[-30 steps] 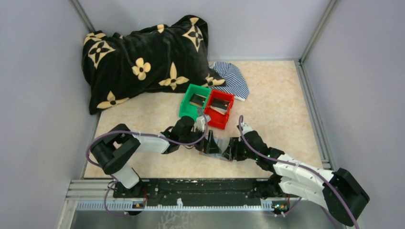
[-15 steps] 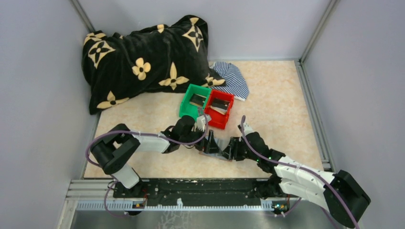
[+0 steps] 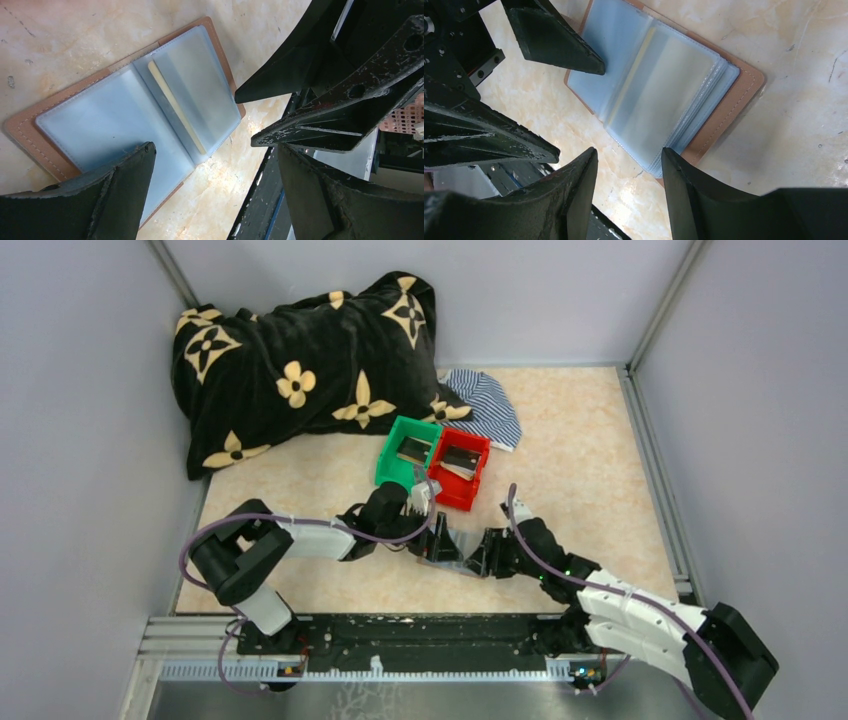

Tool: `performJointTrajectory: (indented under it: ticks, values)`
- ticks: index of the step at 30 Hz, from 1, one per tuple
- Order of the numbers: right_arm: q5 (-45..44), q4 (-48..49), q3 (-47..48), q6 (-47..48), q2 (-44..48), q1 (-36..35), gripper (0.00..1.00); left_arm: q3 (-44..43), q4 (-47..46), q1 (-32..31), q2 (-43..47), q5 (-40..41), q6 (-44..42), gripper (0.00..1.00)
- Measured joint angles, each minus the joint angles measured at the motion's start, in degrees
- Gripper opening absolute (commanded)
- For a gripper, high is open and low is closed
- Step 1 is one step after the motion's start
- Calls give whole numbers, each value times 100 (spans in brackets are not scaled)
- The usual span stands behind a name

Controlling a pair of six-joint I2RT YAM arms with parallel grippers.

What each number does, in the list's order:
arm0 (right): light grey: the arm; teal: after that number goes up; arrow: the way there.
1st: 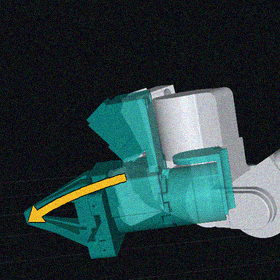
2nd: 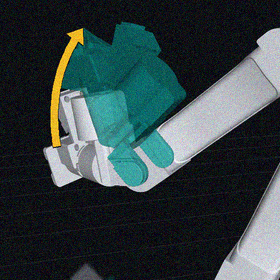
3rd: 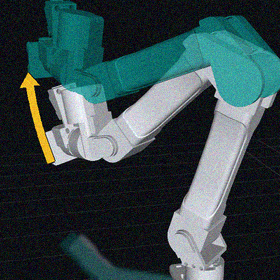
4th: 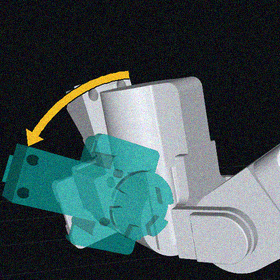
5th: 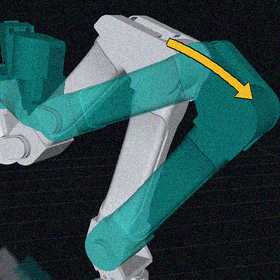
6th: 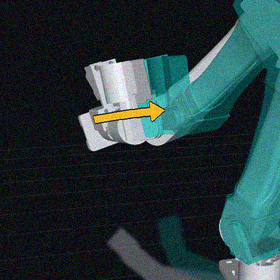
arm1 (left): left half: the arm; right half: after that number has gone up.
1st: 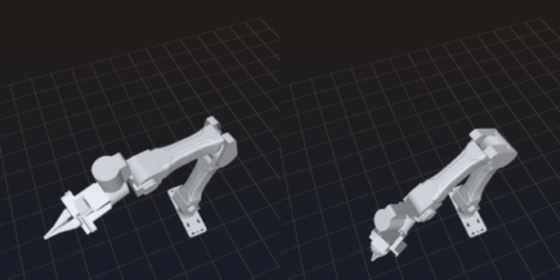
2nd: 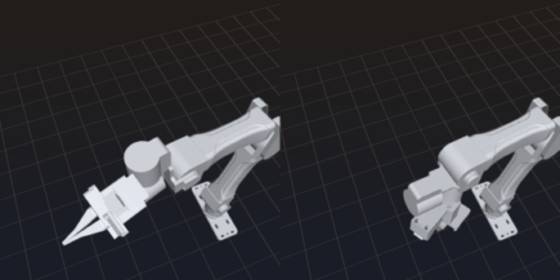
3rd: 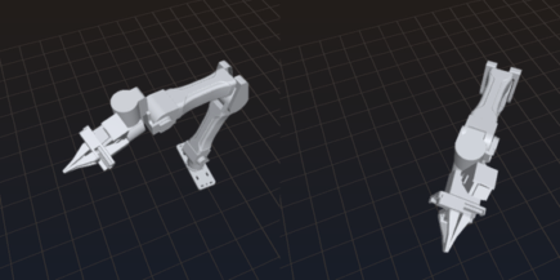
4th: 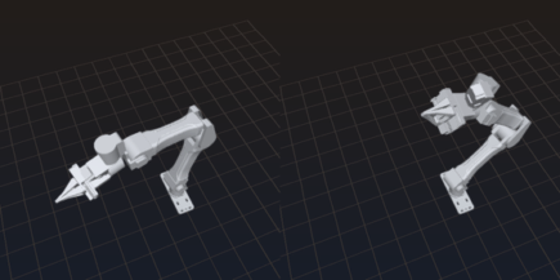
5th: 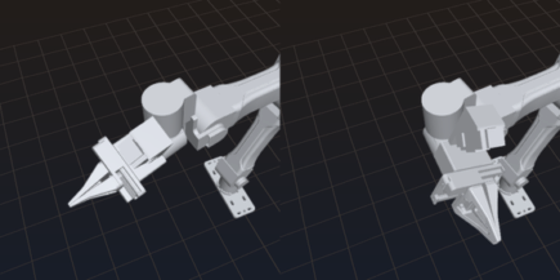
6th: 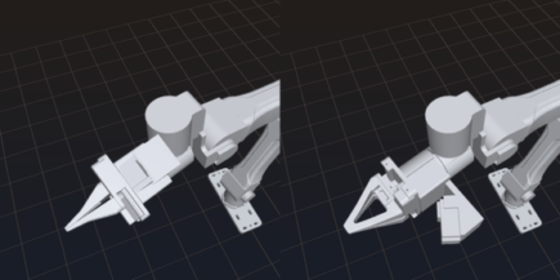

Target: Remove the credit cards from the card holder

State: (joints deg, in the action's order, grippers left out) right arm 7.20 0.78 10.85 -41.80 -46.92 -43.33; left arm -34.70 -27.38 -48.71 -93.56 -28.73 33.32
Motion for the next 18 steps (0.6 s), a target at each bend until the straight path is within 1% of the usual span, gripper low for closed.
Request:
performJointTrajectory:
  ticks: [11, 18]
  values:
    - [153, 686, -74, -42, -601, 0, 51, 2, 2, 22, 2, 0, -2, 97]
    - [245, 990, -70, -42, -772, 0, 50, 11, -4, 33, 2, -2, -2, 97]
